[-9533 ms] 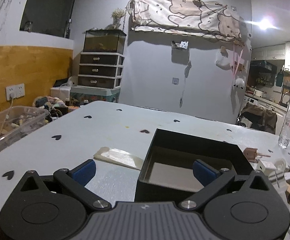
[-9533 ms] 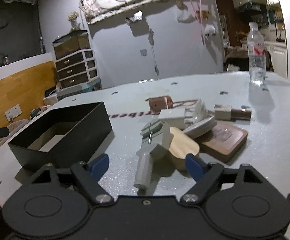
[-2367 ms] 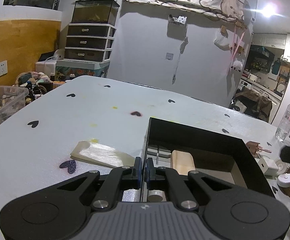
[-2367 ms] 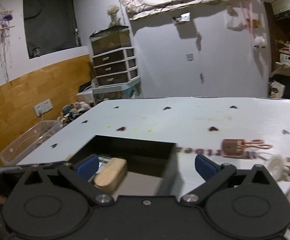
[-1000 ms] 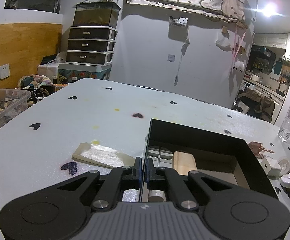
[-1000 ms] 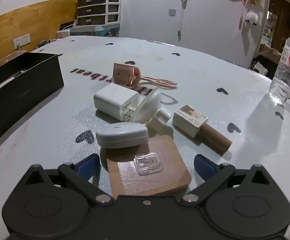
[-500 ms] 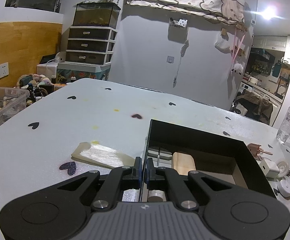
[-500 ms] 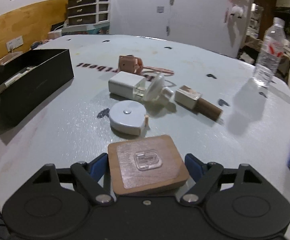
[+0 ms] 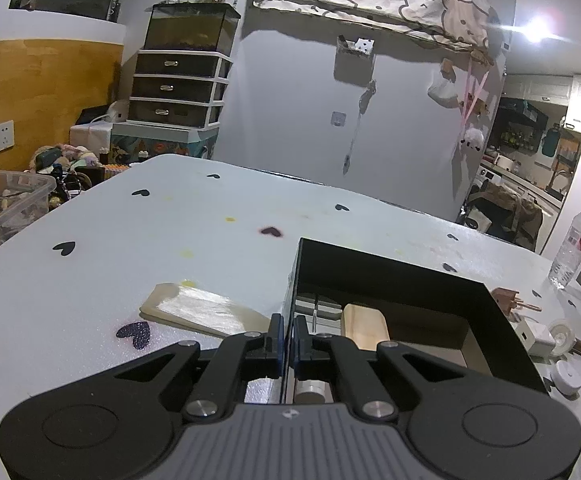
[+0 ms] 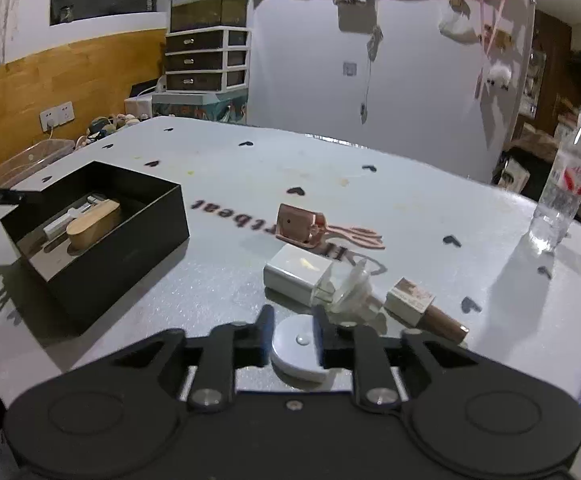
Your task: Organize rigid objects
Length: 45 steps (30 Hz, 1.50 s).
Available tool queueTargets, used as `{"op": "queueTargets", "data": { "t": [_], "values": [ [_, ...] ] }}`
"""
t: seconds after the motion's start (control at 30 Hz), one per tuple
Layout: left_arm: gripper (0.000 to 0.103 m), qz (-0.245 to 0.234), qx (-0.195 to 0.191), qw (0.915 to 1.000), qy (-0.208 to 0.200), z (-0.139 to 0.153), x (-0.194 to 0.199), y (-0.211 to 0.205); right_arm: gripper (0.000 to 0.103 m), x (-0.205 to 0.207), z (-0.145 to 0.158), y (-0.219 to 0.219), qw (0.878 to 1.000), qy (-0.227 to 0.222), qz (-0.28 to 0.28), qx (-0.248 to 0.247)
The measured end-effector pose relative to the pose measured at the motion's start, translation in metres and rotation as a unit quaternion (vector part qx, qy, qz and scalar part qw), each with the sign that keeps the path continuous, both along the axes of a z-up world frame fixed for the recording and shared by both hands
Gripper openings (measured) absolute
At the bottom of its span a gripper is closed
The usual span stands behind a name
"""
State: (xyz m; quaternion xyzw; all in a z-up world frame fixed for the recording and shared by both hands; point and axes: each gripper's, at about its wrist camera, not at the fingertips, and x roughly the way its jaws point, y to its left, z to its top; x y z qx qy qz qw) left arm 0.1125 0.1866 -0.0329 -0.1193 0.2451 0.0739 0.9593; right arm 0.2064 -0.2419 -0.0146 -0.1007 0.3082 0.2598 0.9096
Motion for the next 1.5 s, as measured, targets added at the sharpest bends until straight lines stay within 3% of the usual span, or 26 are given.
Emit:
{"op": "queueTargets", "data": {
  "t": [0.07,0.13,0.23,0.33,0.47,0.57,0.73,0.87,0.97,1.13,1.33,1.5],
  "values": [
    [0.003,-0.003,-0.005,1.0000,0.000,0.000,0.000,0.002,0.036,0.000,-0.003,-0.002,1.000,0.008,-0.016,0.000],
    [0.003,-0.004,-0.007,1.0000,0.001,-0.001,0.001,0.003,0.058,-0.003,-0.005,-0.009,0.999,0.021,-0.041,-0.001],
    [0.004,-0.006,-0.012,0.9999,0.002,-0.001,0.001,0.004,0.078,-0.014,-0.009,-0.022,0.997,0.042,-0.063,0.002],
    [0.004,-0.008,-0.015,0.9998,0.004,-0.001,0.001,0.005,0.088,-0.029,-0.015,-0.030,0.997,0.056,-0.050,-0.017],
    [0.004,-0.010,-0.014,0.9998,0.009,0.000,0.001,0.004,0.089,-0.033,-0.027,-0.033,0.995,0.086,-0.035,-0.047],
    [0.003,-0.011,-0.017,0.9997,0.014,0.003,0.001,0.006,0.089,-0.029,-0.036,-0.036,0.986,0.134,-0.084,-0.046],
    [0.003,-0.012,-0.021,0.9995,0.018,0.003,0.000,0.005,0.089,-0.036,-0.043,-0.058,0.954,0.224,-0.196,0.049],
    [0.004,-0.018,-0.021,0.9994,0.021,0.004,0.002,0.006,0.089,-0.044,-0.041,-0.051,0.947,0.221,-0.210,0.101],
    [0.004,-0.025,-0.024,0.9991,0.024,0.005,0.006,0.010,0.090,-0.032,-0.041,-0.040,0.944,0.207,-0.235,0.101],
    [0.004,-0.033,-0.026,0.9987,0.027,0.004,0.010,0.015,0.090,-0.005,-0.045,-0.021,0.940,0.200,-0.266,0.080],
    [0.004,-0.040,-0.025,0.9986,0.025,0.003,0.008,0.016,0.081,0.003,-0.050,0.006,0.946,0.163,-0.280,-0.005],
    [0.004,-0.045,-0.019,0.9984,0.027,0.003,0.010,0.016,0.081,-0.003,-0.040,0.011,0.947,0.168,-0.272,0.019]
  ]
}}
